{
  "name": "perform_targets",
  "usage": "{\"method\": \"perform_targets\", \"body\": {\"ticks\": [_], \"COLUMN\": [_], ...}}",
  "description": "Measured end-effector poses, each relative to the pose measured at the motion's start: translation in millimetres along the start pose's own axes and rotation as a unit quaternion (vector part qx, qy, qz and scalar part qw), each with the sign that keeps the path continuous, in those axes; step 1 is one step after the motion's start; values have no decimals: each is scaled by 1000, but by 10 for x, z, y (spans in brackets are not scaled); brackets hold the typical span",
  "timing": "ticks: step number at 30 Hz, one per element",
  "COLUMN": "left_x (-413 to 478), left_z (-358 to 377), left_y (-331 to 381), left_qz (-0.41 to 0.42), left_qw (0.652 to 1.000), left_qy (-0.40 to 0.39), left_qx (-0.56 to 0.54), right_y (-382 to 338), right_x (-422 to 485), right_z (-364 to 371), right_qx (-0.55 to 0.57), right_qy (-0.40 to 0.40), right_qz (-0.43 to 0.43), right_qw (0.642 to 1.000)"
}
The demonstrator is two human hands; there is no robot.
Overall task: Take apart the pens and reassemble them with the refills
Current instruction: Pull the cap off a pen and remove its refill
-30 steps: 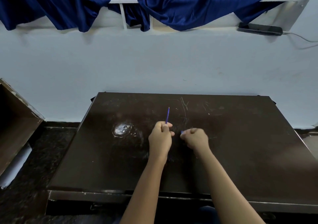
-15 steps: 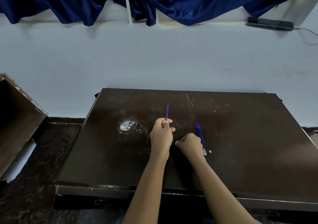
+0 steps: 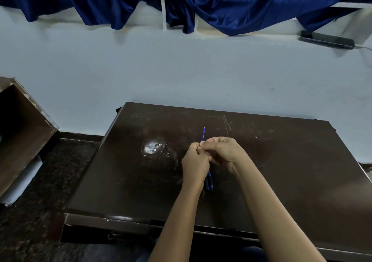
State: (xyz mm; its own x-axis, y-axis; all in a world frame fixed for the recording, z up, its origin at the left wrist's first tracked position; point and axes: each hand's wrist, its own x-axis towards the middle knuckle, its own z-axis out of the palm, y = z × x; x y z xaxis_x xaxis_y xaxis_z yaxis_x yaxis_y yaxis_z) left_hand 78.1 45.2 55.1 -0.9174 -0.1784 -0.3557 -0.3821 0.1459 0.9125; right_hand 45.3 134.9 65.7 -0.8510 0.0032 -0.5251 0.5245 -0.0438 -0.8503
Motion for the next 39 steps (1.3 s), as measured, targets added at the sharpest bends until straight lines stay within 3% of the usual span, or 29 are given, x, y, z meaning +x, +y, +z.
{"method": "perform_targets", "body": {"ticks": [4,7,10,12,15,18,29,39], "left_x": [13,29,12,2,-1,18,17,12], "left_z": [-12,-10,-8,-10,-21,-31,-39,-42], "left_y": [-5,-9,8,28,52,42,40,54], "left_qz": [3,-8,-16,-17,-25,-26,-24,-27], "left_qw": [1000,1000,999,999,999,999,999,999], "left_qy": [14,21,23,26,23,23,20,17], "left_qx": [-7,-16,-22,-22,-12,-15,-9,-9], "right_y": [-111,-278,-449,-461,-268,2,360,419], "right_x": [131,291,624,893,1168,1288,1422,1489], "right_z": [47,75,1,-70,-118,-102,-10,-34], "right_qx": [-81,-44,40,-44,-318,-468,-591,-598], "right_qy": [-7,0,39,95,138,108,106,110], "right_qz": [31,24,-28,-96,-165,-175,-215,-236], "right_qw": [996,999,998,990,923,859,770,758]}}
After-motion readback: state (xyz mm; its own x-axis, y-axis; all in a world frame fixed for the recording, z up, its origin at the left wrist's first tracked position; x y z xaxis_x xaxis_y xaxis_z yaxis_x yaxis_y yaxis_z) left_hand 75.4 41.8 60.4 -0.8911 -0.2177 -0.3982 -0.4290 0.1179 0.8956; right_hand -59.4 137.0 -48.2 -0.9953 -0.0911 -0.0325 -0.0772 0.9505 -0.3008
